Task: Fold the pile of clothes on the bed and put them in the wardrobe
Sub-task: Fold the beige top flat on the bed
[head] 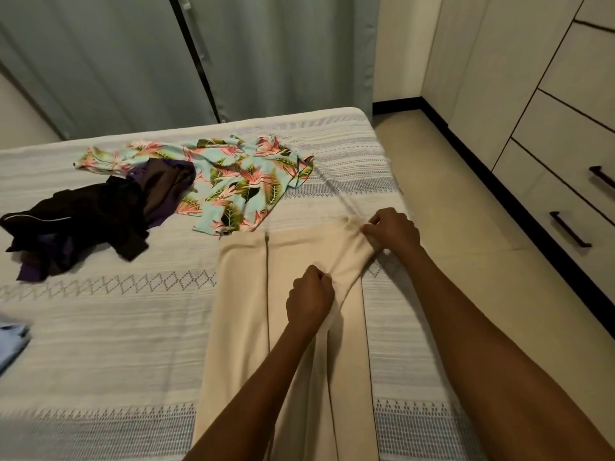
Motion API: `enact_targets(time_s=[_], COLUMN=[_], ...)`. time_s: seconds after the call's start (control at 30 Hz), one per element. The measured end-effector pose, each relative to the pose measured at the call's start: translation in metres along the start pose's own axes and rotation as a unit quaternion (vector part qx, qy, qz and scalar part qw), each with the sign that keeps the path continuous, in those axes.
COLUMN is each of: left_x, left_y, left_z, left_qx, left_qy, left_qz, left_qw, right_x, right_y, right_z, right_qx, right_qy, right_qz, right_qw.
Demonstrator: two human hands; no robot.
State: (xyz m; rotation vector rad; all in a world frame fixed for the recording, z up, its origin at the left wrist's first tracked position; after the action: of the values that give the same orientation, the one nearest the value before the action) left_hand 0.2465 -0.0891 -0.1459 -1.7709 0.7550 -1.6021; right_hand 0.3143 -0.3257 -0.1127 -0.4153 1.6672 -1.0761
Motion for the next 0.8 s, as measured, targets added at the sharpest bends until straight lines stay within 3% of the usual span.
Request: enact_targets(time_s=[0.1, 0.2, 0.27, 0.4, 0.5, 0.53, 0.7, 0.8], left_x=[0.017, 0.022, 0.018, -0.015, -0.042, -0.049, -0.057, -0.056], left_y=[-0.001, -0.001, -0.007, -0.031, -0.041, -0.04, -0.034, -0.031], left_z=[-0.009, -0.02, -0.023, -0.02, -0.015, -0.012, 0.006, 0.011], left_qx=[0.005, 0.048, 0.079, 0.114, 0.11, 0.092, 0.005, -0.021], left_qy=[0.077, 0.143, 0.149, 0.0, -0.094, -0.108, -0.1, -0.077], left_qz=[-0.004, 0.14, 0.147, -0.045, -0.109, -0.109, -0.072, -0.031], left_qw=[0.997, 0.979, 0.975, 0.992, 0.983, 0.984, 0.992, 0.996], right_x=[-0.027, -0.064, -0.086, -0.118, -0.133, -0.135, -0.106, -0.065], right_y=[-0.012, -0.017, -0.014, 0.001, 0.034, 0.041, 0.052, 0.056], right_z=[0.002, -0.001, -0.003, -0.001, 0.001, -0.001, -0.017, -0.021], right_qx=[0.038, 0.069, 0.076, 0.04, -0.082, -0.098, -0.016, 0.006], right_qy=[-0.055, -0.112, -0.138, -0.132, -0.077, -0.079, -0.145, -0.074], right_qz=[0.017, -0.008, -0.03, 0.032, 0.2, 0.21, -0.011, -0.056], right_qw=[0.998, 0.991, 0.987, 0.99, 0.973, 0.97, 0.989, 0.996])
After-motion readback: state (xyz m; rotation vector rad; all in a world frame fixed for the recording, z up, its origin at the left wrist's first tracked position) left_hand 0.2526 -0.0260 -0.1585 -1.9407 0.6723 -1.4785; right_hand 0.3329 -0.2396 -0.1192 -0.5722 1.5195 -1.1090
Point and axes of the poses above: each hand's wrist, its own z-axis towards the middle knuckle, its own y-axis out of the palm, x = y × z, the point moved 10 cm from there along z, towards the middle knuckle, and after that the axes turned 8 degrees about x, right-handed, at the moved point
